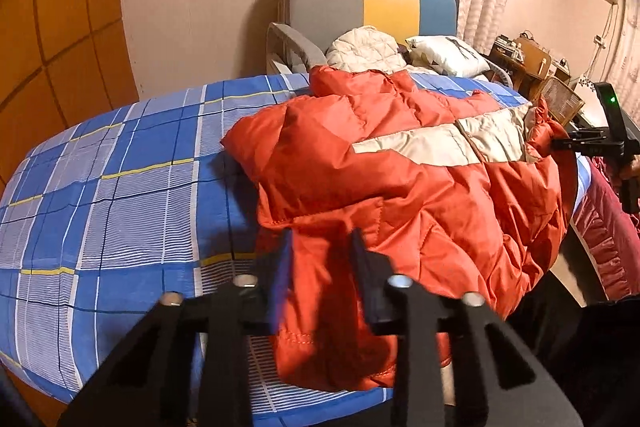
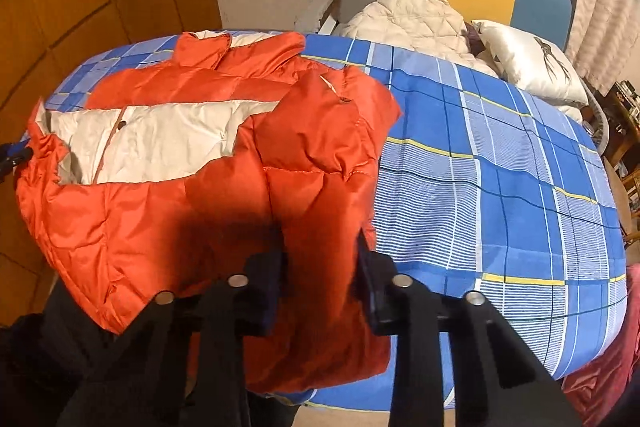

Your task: Fold large clothes

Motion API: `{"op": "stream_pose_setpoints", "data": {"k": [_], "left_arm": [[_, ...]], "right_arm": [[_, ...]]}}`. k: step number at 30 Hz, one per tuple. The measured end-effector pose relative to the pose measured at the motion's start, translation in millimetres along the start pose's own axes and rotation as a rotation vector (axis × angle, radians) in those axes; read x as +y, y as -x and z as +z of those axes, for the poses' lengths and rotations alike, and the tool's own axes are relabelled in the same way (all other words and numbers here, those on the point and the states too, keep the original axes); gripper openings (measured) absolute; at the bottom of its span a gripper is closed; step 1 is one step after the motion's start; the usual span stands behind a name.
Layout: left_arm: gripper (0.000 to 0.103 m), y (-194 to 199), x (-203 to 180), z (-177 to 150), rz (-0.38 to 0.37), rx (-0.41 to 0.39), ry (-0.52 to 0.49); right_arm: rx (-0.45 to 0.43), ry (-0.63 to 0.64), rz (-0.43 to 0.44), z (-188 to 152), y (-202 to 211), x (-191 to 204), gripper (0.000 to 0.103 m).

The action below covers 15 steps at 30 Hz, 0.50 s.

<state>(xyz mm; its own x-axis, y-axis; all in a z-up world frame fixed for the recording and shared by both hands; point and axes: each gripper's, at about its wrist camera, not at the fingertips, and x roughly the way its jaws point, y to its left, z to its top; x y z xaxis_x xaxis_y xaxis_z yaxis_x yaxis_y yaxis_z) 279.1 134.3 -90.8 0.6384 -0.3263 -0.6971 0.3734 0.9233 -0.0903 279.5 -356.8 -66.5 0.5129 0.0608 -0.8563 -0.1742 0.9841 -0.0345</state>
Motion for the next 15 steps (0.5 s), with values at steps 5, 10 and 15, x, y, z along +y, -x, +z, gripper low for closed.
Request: {"op": "stream_pose_setpoints", "data": {"k": [5, 10, 15], "left_arm": [[0.001, 13, 6, -1, 0.003, -0.043, 0.035], [0.001, 30, 10, -3, -0.005, -0.078, 0.055], [0.000, 51, 22, 5, -0.039, -0.137, 0.122]], "right_arm": [[-0.021, 0.013, 0.007, 1, 18, 5, 0.018], [-0.054, 0.011, 0.021, 6, 40, 5, 0.015], [-0.098, 0.000, 0.046, 13, 62, 5, 0.013]]}}
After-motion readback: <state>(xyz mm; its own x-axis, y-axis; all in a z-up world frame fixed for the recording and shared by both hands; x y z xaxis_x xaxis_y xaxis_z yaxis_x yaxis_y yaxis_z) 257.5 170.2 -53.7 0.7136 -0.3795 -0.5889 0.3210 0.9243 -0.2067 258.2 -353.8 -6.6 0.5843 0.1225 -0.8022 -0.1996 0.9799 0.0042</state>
